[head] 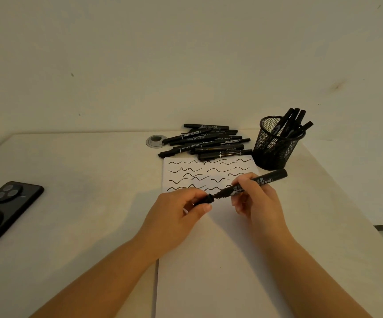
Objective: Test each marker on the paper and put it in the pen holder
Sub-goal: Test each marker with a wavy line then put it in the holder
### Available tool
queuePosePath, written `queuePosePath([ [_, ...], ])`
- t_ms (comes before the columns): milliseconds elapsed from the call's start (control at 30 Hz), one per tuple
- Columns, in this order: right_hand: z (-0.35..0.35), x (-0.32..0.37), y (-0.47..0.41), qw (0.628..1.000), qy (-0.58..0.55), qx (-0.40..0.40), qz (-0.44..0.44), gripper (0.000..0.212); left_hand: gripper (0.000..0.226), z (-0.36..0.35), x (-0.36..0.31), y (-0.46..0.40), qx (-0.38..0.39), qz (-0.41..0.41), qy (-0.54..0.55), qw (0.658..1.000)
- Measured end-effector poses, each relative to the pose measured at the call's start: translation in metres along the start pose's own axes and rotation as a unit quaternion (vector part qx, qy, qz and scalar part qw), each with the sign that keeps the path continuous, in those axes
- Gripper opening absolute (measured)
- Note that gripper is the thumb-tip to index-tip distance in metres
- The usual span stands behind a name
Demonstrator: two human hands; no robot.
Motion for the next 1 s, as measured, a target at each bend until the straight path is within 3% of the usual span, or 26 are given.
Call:
queuePosePath([
  [267, -0.004, -0.004, 0.003, 0.99, 0.108, 0.062, 0.06, 0.016, 0.013, 0.003, -0.004, 0.0, 0.015, -0.022, -0.036, 0.999],
  [467, 0.0, -0.003, 0.003, 0.989, 0.099, 0.088, 0.065, 0.033, 0.019, 0.003, -0.012, 0.0, 0.026, -0.051, -0.051, 0.997],
  [733, -0.008, -0.009, 0.004, 0.995, 0.027, 0.083, 0.056, 0.027, 0.029, 0.002, -0.027, 0.003, 0.045, -0.089, -0.112, 0.989],
  [833, -0.01, -0.011, 0.006, 0.992, 0.0, 0.1, 0.074, 0.027, 0.027, 0.002, -0.03, 0.005, 0.056, -0.066, -0.072, 0.994],
  [1000, -0.012, -0.012, 0.01, 0.987, -0.009, 0.129, 0.092, 0.025, 0.027, 0.005, -0.028, 0.005, 0.101, 0.03, 0.098, 0.99],
])
Point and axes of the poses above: each hand's wrist, its own y-axis away from the middle knuckle, its own z-axis out of the back of the hand, x = y × z, the point moved 1 cm from there along -y, towards the middle knuckle, and after that the axes turned 15 degrees about -z, right-handed, at the moved point
